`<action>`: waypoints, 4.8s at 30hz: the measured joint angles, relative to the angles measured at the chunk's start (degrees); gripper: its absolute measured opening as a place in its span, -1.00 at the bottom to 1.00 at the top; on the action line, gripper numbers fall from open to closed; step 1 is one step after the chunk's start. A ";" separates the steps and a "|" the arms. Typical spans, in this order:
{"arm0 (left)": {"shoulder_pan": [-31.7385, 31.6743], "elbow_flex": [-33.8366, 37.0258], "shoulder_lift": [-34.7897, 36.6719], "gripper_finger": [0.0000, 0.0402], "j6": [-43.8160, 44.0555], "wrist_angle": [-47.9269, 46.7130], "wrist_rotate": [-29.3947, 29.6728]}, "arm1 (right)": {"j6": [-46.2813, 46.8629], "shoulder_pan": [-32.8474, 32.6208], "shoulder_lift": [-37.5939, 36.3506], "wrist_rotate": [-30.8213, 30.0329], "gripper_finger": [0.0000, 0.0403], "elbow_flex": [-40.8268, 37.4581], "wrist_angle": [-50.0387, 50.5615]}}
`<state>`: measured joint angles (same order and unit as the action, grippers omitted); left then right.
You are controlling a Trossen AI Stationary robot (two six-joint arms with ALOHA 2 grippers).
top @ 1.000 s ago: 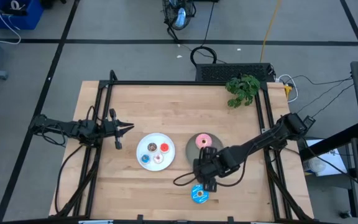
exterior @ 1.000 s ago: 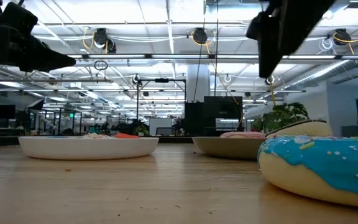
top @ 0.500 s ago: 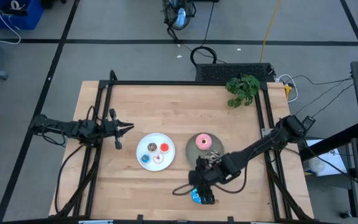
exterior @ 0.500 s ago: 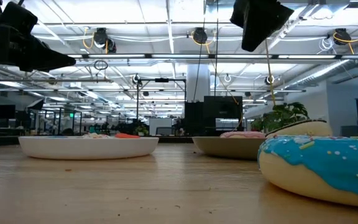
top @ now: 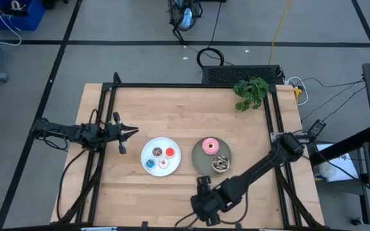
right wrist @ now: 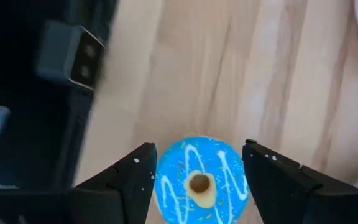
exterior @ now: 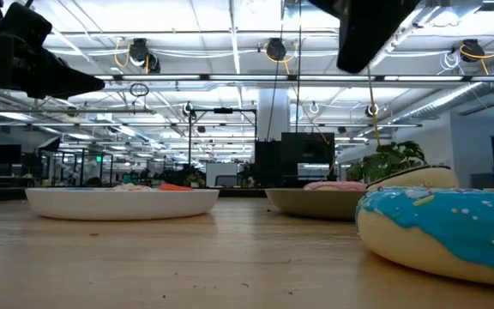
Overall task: Pick & Place donuts
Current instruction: Put the big blue donut on the gray plate, then return to Home Position
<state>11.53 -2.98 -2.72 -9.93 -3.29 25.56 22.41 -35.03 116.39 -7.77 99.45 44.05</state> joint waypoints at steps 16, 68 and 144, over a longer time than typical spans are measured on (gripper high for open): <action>0.02 -0.02 -0.02 -0.79 -0.72 -0.28 0.00 | -5.89 2.52 4.20 1.81 0.09 1.21 5.75; 0.00 -0.04 -0.26 -0.79 -0.92 -0.39 0.02 | -2.47 11.22 -18.60 3.30 -0.90 -12.08 0.41; 0.02 -0.07 -0.28 -0.79 -6.86 -0.51 2.08 | -11.95 19.68 -37.06 -9.68 -0.86 -21.27 -0.99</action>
<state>11.55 -3.05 -3.01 -16.80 -3.80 27.64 10.45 -15.35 79.33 -17.45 78.18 43.06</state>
